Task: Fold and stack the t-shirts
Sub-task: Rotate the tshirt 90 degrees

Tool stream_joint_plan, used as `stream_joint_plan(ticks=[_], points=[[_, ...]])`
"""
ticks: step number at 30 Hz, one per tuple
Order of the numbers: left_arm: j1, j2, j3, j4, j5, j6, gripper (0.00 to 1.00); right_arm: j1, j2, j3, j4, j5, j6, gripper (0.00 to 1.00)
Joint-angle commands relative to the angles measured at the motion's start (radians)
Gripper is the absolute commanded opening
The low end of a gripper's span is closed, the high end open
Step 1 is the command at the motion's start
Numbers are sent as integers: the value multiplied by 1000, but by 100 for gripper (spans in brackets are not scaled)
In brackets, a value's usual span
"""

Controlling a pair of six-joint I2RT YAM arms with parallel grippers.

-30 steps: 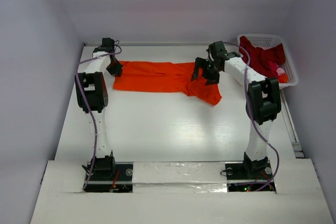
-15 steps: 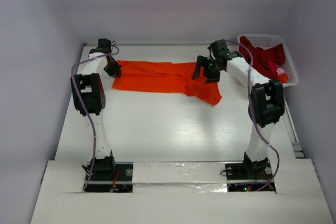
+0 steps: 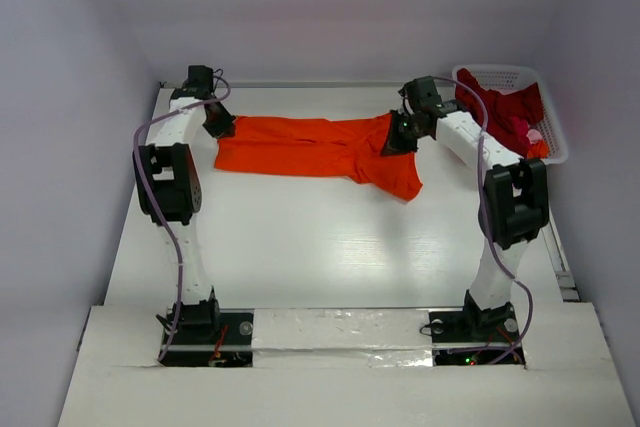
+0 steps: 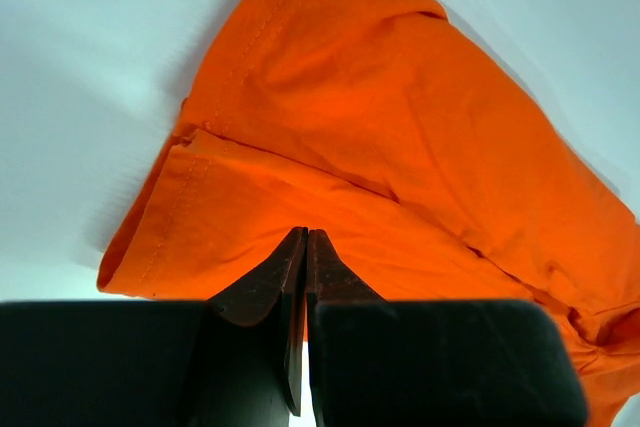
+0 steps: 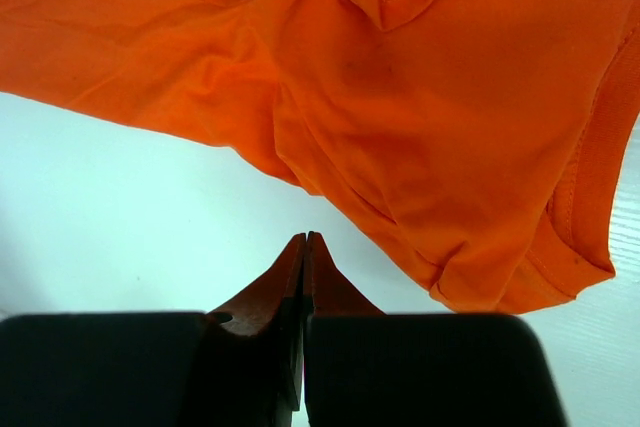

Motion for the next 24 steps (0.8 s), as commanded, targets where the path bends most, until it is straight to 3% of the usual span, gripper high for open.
stream_joint_plan(ticks=[1,24], points=[[-21,21,35,-7,-13,21,0,1,-62,-8,22,0,-11,0],[-30,116,-63,50,-87,-45,0,1,-140,-44,15,-2,-6,0]])
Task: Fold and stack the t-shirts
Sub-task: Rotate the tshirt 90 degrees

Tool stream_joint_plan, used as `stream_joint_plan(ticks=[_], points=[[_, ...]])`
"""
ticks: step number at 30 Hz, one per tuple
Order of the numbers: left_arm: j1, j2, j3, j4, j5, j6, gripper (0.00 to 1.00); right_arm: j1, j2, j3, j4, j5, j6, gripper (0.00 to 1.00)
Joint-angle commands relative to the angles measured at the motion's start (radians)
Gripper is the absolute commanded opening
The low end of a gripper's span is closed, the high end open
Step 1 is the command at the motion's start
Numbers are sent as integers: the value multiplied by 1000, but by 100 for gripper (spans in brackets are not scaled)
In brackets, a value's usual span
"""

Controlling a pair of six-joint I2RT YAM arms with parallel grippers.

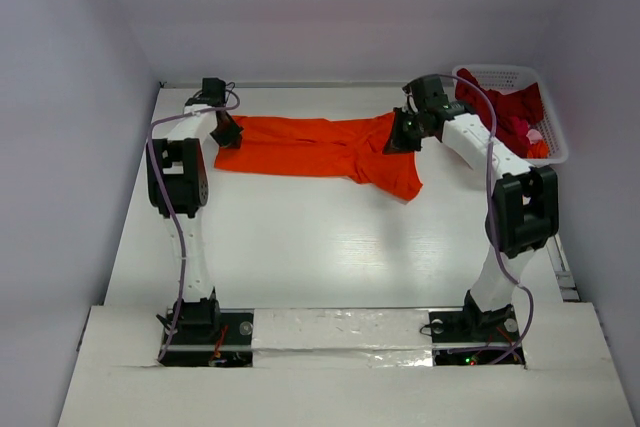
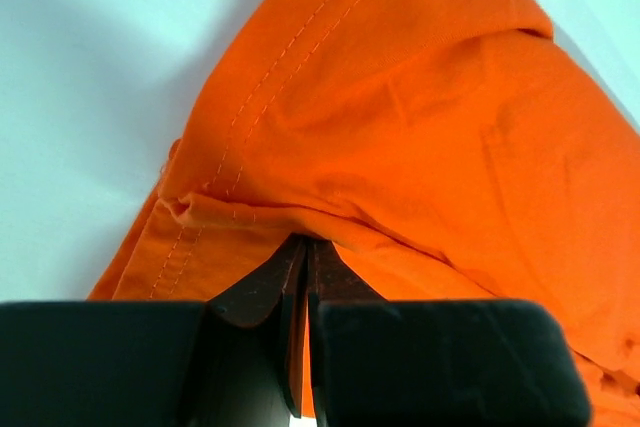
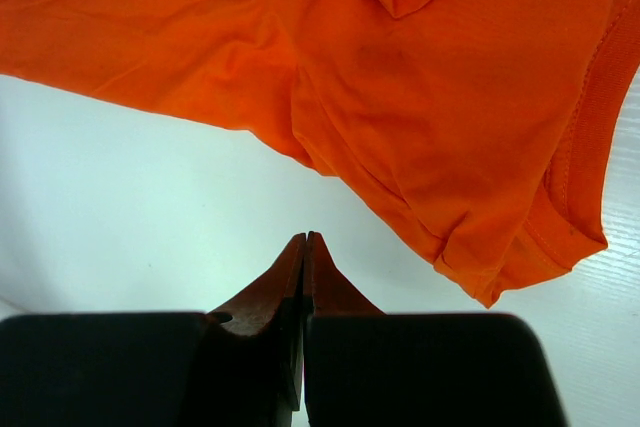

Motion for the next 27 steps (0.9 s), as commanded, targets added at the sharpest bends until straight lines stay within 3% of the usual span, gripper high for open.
stream_joint_plan(ticks=[1,11,27], points=[[-9,-7,-64,-11,-53,-36,0,1,-60,-6,16,-2,-6,0],[-27,-106,-258,-58,-141,-41,0,1,-75,44,5,-29,5,0],[-190,-279,-618,-90,-77,-73,0,1,-150,78,5,-57,8,0]])
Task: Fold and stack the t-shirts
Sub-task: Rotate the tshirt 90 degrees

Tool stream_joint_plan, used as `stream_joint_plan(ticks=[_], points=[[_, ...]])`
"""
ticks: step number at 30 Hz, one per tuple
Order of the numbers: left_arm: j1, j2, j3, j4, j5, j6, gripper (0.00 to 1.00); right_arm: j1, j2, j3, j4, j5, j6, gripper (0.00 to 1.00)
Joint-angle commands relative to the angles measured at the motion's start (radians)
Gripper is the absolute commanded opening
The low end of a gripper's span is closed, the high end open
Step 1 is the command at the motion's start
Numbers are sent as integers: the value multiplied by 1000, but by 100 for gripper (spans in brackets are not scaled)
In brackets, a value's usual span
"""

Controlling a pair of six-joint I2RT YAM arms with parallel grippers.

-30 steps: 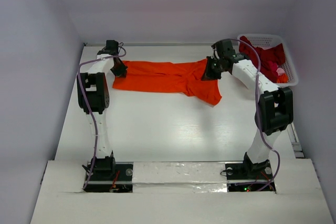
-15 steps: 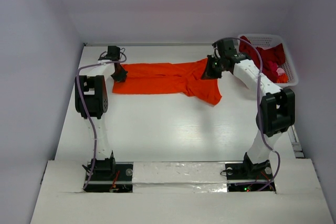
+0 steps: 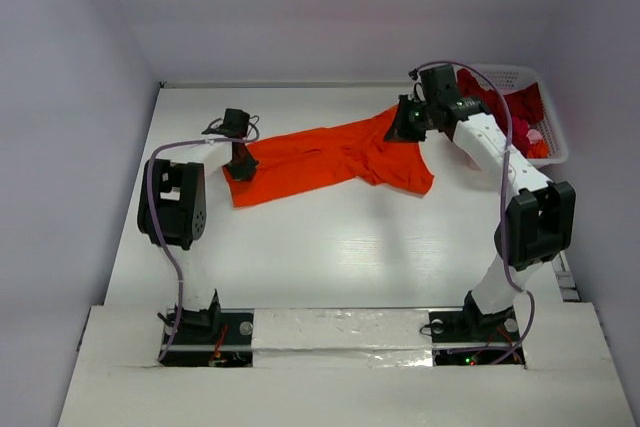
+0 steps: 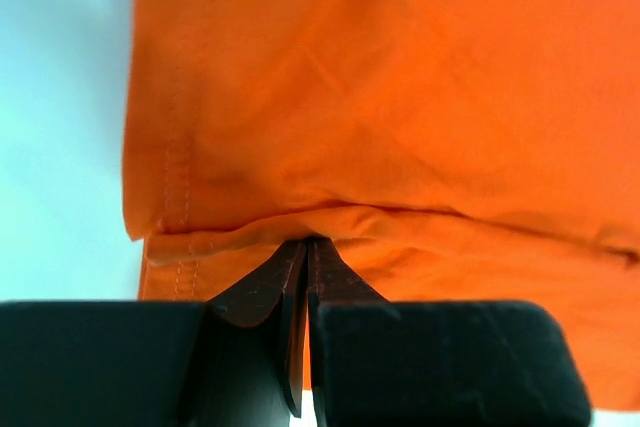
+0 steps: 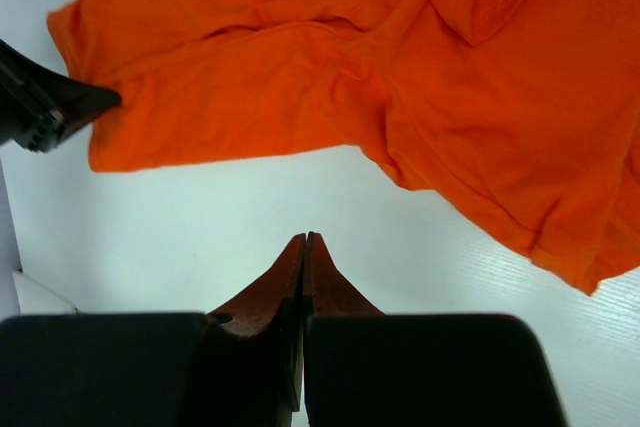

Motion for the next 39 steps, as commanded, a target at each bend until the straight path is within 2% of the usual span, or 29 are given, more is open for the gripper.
stream_joint_plan(ticks=[1,8,15,23,31,39], points=[[-63,31,-134,-200,48,-9,0,1,-52,55,10,-23,5,0],[-206,-78,-376,-177,93,-61,0,1,-90,50,8,-36,5,0],[-399,-201,-481,-235,137,-128,0,1,-134,0,31,-56,14,0],[-660,-262,-470,-298,222,-236,0,1,-176,-26,36,-75,23,0],[-958,-198,-449,-281,334,-337,0,1,-226,-63,36,-69,23,0],[-1137,-109,-331,-323,389,-349,0,1,-268,-89,41,-69,25,0]])
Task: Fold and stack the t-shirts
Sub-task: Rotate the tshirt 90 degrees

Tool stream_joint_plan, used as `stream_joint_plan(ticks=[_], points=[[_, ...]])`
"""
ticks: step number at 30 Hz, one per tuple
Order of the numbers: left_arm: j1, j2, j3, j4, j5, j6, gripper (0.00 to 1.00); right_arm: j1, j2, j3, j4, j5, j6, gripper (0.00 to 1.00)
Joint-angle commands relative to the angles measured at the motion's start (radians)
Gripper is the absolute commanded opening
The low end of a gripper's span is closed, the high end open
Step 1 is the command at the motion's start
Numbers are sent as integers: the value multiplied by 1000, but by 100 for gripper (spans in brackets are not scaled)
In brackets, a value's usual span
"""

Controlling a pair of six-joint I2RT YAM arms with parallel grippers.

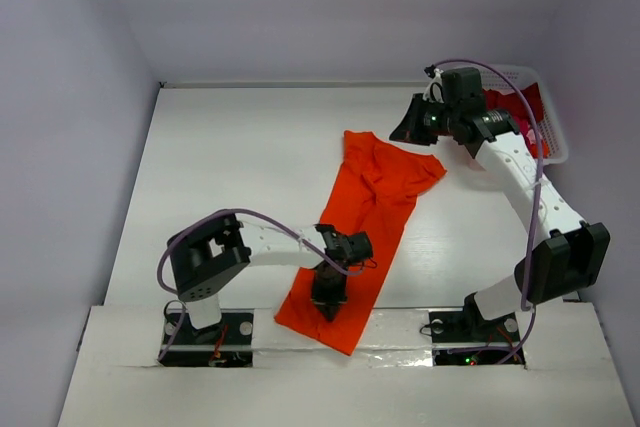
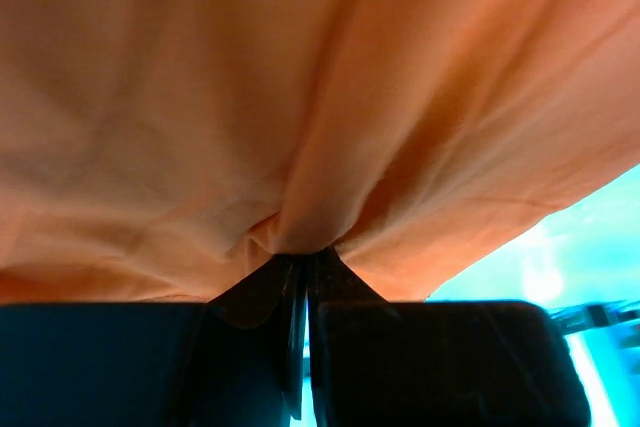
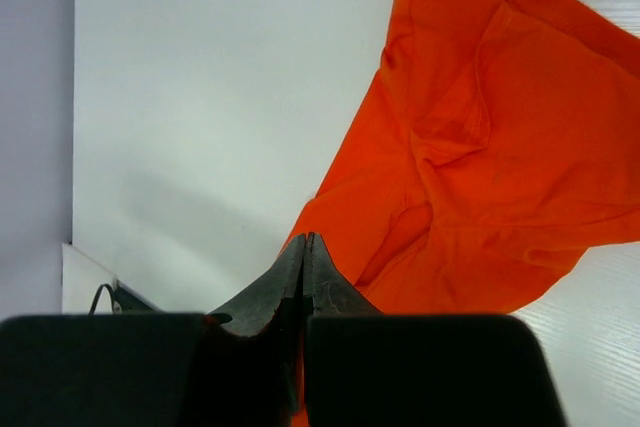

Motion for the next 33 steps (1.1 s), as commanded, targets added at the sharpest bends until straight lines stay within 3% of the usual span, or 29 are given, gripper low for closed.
stream_joint_plan(ticks=[1,12,16,18,23,26,33], points=[[-73,98,10,-93,-8,-8,0,1,-41,-5,33,-14,2,0],[-85,118,349,-327,-134,47,0,1,-41,-11,35,-10,0,0],[-63,110,525,-447,-254,58,0,1,-34,-6,31,-1,-3,0],[2,81,608,-472,-366,75,0,1,-34,-8,28,13,-4,0],[208,55,608,-282,-453,201,0,1,-38,-9,21,48,-9,0],[309,131,663,-167,-463,291,0,1,-41,6,-22,82,-15,0],[411,349,1011,4,-358,445,0,-97,-75,-3,-48,70,-1,0]])
